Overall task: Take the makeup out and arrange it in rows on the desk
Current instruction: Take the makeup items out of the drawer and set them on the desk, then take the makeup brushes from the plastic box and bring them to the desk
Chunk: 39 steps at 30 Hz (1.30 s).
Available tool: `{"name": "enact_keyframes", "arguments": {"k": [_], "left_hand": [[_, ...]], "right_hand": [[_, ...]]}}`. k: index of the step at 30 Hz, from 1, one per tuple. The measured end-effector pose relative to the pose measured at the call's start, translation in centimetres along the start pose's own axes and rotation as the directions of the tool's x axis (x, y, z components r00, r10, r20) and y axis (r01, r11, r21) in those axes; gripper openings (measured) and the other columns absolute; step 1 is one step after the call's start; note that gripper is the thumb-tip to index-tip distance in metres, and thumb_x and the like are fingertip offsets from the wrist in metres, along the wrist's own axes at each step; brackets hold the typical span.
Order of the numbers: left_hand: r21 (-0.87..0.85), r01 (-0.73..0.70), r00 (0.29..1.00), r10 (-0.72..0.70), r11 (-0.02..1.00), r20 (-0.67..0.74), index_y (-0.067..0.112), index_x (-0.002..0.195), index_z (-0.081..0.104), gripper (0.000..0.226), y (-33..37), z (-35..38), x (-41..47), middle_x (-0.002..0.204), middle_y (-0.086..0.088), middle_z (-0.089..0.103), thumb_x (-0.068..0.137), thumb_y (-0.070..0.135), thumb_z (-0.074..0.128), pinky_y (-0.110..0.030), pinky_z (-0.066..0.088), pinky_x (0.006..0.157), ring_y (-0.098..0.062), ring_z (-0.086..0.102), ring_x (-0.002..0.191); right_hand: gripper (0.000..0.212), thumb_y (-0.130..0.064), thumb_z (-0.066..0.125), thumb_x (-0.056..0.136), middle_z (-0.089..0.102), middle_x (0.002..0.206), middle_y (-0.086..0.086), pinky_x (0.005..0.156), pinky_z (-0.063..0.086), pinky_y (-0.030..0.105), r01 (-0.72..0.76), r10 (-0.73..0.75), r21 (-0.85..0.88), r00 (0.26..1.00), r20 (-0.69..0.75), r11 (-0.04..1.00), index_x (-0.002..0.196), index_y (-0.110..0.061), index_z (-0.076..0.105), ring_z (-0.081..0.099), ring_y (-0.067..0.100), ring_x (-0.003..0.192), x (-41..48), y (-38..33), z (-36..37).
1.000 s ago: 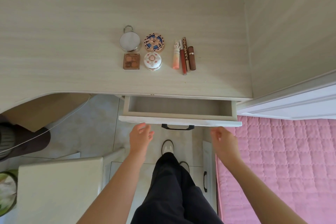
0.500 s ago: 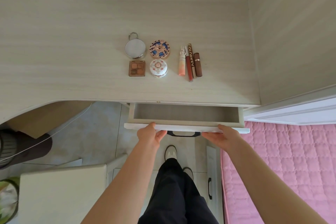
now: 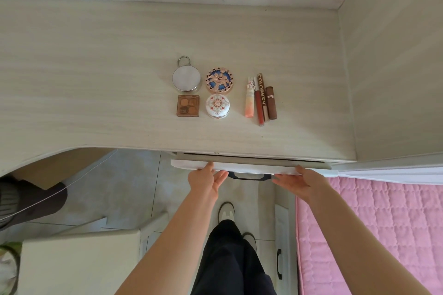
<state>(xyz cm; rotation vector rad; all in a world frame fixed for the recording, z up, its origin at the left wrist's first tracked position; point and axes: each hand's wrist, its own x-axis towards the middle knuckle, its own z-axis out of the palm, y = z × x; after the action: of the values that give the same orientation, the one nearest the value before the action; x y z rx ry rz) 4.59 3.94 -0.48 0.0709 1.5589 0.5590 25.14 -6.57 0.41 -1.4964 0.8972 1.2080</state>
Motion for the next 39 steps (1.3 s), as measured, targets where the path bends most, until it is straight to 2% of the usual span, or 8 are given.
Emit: {"name": "enact_keyframes", "arguments": {"k": [9,13,18,23,30,33,36,39], "left_hand": [[-0.009,-0.028,1.000,0.028,1.000,0.015,-0.001,0.095,0.057,0.002,0.6,0.9,0.5,0.116,-0.023,0.060,0.093,0.000,0.057,-0.042,0.057,0.075,-0.036,0.068,0.085],[-0.041,-0.035,0.999,0.035,0.999,0.015,-0.002,0.099,0.057,0.007,0.7,1.0,0.4,0.114,-0.024,0.062,0.092,-0.001,0.057,-0.042,0.058,0.073,-0.036,0.069,0.083],[-0.096,-0.057,0.998,0.057,0.994,-0.002,-0.008,0.123,0.048,0.031,1.0,1.8,0.7,0.118,-0.028,0.059,0.093,-0.008,0.050,-0.044,0.056,0.074,-0.036,0.067,0.079],[-0.008,-0.096,0.995,0.096,0.995,0.004,-0.009,0.136,0.036,0.042,0.8,1.8,1.2,0.116,-0.026,0.057,0.095,-0.011,0.040,-0.044,0.055,0.077,-0.036,0.068,0.084],[0.126,-0.166,0.986,0.161,0.978,0.049,0.006,0.140,0.036,0.042,-0.2,1.3,0.9,0.120,-0.015,0.060,0.099,-0.002,0.037,-0.037,0.052,0.092,-0.029,0.068,0.092],[0.285,-0.239,0.971,0.223,0.928,0.088,0.012,0.135,0.045,0.044,-1.4,0.9,-0.5,0.119,-0.010,0.060,0.094,0.004,0.056,-0.029,0.055,0.077,-0.020,0.069,0.087],[0.457,-0.344,0.939,0.305,0.820,0.159,0.015,0.130,0.050,0.039,-3.0,0.7,-2.3,0.106,-0.003,0.062,0.093,0.010,0.057,-0.029,0.054,0.077,-0.017,0.067,0.084],[0.666,-0.504,0.856,0.424,0.550,0.297,0.021,0.129,0.049,0.035,-4.7,0.6,-4.4,0.113,0.003,0.064,0.095,0.014,0.049,-0.030,0.050,0.080,-0.016,0.064,0.093]], "right_hand": [[0.026,-0.003,0.022,0.103,0.034,0.147,0.027,0.107,0.029,0.061,-0.010,0.009,0.027,0.999,0.032,1.000,0.108,0.001,0.047,0.037,0.046,0.132,0.8,-1.1,1.1],[0.033,-0.002,0.022,0.103,0.038,0.145,0.027,0.105,0.031,0.062,-0.006,0.005,0.017,0.999,0.040,1.000,0.129,-0.001,0.043,0.039,0.047,0.131,0.8,-1.1,1.1],[0.035,-0.003,0.017,0.103,0.053,0.129,0.019,0.100,0.037,0.061,0.010,-0.013,0.028,0.995,0.102,1.000,0.098,-0.002,0.052,0.049,0.041,0.125,1.0,-1.4,1.6],[0.035,0.000,0.018,0.102,0.062,0.097,0.015,0.089,0.044,0.060,0.044,-0.043,-0.009,0.994,0.103,0.999,0.101,-0.001,0.053,0.060,0.035,0.104,1.1,-1.8,1.5],[0.025,0.002,0.034,0.098,0.063,0.102,0.014,0.078,0.049,0.050,0.141,-0.125,-0.198,0.988,0.091,0.970,0.114,-0.008,0.050,0.060,0.031,0.098,1.2,-1.1,-0.3],[0.033,-0.005,0.047,0.094,0.063,0.111,0.014,0.084,0.048,0.043,0.310,-0.277,-0.495,0.950,0.142,0.811,0.126,-0.009,0.051,0.060,0.028,0.098,1.0,-0.4,-2.1],[0.038,-0.014,0.052,0.091,0.065,0.102,0.004,0.081,0.050,0.036,0.452,-0.465,-0.768,0.855,0.230,0.453,0.129,-0.013,0.055,0.060,0.021,0.089,0.0,0.4,-4.6],[0.039,-0.016,0.051,0.092,0.064,0.118,0.002,0.088,0.048,0.031,0.506,-0.501,-0.831,0.793,0.345,0.230,0.131,-0.015,0.053,0.059,0.018,0.104,-1.8,1.6,-7.4]]}}
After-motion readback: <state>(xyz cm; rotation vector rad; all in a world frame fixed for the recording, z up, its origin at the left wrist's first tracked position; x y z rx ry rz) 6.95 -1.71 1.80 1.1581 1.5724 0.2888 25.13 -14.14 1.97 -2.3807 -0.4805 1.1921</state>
